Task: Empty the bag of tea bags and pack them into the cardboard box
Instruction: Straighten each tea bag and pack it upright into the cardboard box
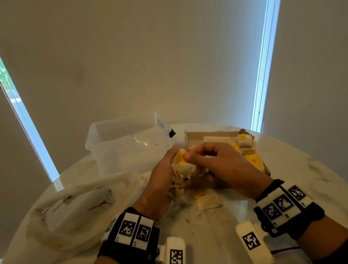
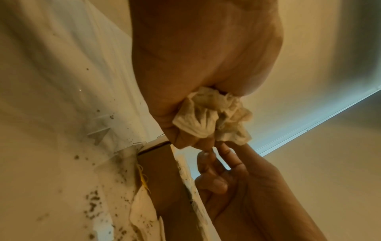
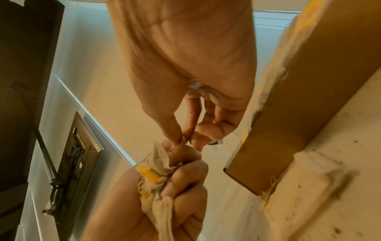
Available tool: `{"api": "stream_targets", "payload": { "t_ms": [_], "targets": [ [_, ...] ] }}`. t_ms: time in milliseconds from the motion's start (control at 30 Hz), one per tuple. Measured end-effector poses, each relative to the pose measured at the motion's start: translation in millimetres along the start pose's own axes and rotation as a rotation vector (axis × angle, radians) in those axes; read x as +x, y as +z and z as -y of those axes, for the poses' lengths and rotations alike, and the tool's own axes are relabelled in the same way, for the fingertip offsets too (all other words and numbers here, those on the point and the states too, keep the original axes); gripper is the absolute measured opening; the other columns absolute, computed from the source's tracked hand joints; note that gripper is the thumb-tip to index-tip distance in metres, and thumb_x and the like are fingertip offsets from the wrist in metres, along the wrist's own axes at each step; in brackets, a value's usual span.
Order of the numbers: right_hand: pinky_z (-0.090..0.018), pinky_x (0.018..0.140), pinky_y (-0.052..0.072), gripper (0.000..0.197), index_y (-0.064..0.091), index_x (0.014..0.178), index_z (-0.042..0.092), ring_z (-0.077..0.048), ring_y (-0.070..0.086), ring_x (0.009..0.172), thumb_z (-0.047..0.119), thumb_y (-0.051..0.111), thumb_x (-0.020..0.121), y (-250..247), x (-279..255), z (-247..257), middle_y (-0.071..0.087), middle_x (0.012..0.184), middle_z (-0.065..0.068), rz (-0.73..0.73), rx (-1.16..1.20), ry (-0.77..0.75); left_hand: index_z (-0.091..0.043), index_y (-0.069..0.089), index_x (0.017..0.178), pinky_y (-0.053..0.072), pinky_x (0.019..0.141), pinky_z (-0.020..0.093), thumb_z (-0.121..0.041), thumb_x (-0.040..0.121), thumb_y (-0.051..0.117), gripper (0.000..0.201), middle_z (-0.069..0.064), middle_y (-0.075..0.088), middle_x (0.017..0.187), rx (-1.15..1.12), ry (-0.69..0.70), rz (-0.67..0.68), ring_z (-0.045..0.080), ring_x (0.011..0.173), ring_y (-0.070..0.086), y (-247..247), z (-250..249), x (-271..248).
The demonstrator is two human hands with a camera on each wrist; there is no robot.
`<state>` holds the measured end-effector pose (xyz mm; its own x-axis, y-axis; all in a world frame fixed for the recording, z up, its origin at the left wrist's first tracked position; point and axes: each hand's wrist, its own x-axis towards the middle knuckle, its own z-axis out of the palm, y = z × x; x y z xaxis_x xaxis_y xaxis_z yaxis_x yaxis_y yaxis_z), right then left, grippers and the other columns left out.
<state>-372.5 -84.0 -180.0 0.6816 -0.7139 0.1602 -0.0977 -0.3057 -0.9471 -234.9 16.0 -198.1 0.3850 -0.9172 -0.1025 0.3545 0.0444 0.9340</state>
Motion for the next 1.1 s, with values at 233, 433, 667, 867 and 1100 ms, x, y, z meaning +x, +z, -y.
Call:
{"api": "stream_targets", "payload": {
  "t_ms": [233, 433, 667, 867, 1100],
  "targets": [
    [-0.029, 0.062, 0.054, 0.021, 0.08, 0.105, 0.014, -0.013, 0.071, 0.078, 0.033, 0.077, 0.096, -18.0, 4.2, 3.4, 0.08, 0.095, -0.005, -0.126, 0.178, -0.074, -0.021, 0.078, 0.114, 0.031, 0.052, 0.027, -0.071, 0.104, 0.042, 0.061, 0.006, 0.063, 0.068, 0.08, 0.037, -0.053, 0.012, 0.051, 0.046, -2.3, -0.8, -3.0],
    [-0.026, 0.063, 0.054, 0.023, 0.083, 0.098, 0.012, -0.004, 0.071, 0.072, 0.035, 0.081, 0.092, -32.0, 3.5, 5.6, 0.081, 0.09, -0.004, -0.154, 0.147, -0.068, -0.03, 0.077, 0.119, 0.036, 0.05, 0.027, -0.067, 0.103, 0.05, 0.048, 0.002, 0.062, 0.067, 0.173, 0.119, -0.075, 0.011, 0.052, 0.048, -4.9, 0.2, -2.1],
    [-0.03, 0.072, 0.055, 0.032, 0.081, 0.097, 0.012, -0.012, 0.076, 0.083, 0.042, 0.081, 0.088, -40.5, 3.4, 5.7, 0.081, 0.09, -0.004, -0.061, 0.065, -0.006, -0.028, 0.08, 0.111, 0.029, 0.051, 0.029, -0.058, 0.096, 0.069, 0.036, 0.012, 0.053, 0.079, 0.257, 0.152, 0.025, 0.016, 0.057, 0.036, -6.3, 4.5, -1.9],
    [-0.025, 0.069, 0.056, 0.035, 0.08, 0.103, 0.016, -0.021, 0.078, 0.093, 0.047, 0.082, 0.087, -31.6, 1.7, 4.5, 0.081, 0.096, -0.003, 0.008, 0.033, 0.017, -0.027, 0.08, 0.103, 0.028, 0.052, 0.031, -0.056, 0.093, 0.074, 0.032, 0.007, 0.066, 0.084, 0.307, 0.189, -0.015, 0.017, 0.058, 0.037, -12.1, 9.5, 4.3],
    [-0.021, 0.056, 0.051, 0.021, 0.077, 0.104, 0.016, -0.014, 0.078, 0.076, 0.034, 0.082, 0.093, -60.8, 14.6, 11.6, 0.082, 0.088, -0.001, -0.158, -0.096, -0.048, -0.031, 0.082, 0.103, 0.029, 0.051, 0.031, -0.059, 0.089, 0.077, 0.032, 0.011, 0.057, 0.083, 0.296, 0.175, -0.106, 0.026, 0.062, 0.039, -14.8, 12.7, 10.9]
  ]
}}
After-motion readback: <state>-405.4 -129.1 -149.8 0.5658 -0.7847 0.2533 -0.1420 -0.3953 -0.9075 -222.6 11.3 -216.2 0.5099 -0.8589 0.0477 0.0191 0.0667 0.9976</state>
